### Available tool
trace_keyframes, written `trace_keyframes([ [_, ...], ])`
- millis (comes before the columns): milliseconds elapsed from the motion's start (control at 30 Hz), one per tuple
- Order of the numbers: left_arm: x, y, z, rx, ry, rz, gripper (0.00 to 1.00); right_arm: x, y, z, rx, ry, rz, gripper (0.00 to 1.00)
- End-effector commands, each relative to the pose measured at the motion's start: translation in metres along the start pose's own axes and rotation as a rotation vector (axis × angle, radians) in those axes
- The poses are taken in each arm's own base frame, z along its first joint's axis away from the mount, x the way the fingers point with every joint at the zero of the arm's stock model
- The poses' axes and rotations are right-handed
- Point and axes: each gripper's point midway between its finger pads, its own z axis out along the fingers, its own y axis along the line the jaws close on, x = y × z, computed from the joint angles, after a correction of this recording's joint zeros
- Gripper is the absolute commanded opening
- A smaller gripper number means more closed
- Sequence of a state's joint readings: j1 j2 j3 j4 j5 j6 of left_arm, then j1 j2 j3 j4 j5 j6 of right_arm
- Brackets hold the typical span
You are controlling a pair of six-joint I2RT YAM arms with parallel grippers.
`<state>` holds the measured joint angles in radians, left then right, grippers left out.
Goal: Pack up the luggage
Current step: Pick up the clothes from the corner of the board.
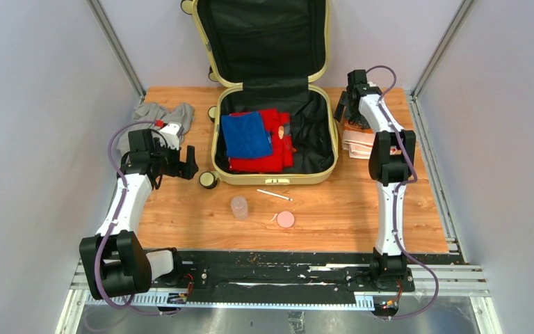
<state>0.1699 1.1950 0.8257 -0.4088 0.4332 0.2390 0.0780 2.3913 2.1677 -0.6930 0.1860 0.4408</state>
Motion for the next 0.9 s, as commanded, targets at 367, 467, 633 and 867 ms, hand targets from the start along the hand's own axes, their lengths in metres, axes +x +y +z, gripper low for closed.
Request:
trace_keyframes([
  [367, -0.017, 0.002, -0.014, -0.022, -0.029, 0.014, 1.00, 0.079, -0.038, 0.014, 0.207, 0.210, -0.134, 0.50],
  [467, -0.019, 0.002, -0.018, -0.027, -0.036, 0.023, 1.00, 0.079, -0.037, 0.008, 0.135, 0.232, -0.073, 0.34],
  [633, -0.021, -0.001, -0.024, -0.028, -0.046, 0.034, 1.00, 0.052, -0.030, -0.026, -0.074, 0.202, 0.077, 0.04],
  [867, -0.024, -0.004, -0.029, -0.019, -0.052, 0.034, 1.00, 0.002, -0.004, -0.116, -0.388, 0.031, 0.117, 0.00],
])
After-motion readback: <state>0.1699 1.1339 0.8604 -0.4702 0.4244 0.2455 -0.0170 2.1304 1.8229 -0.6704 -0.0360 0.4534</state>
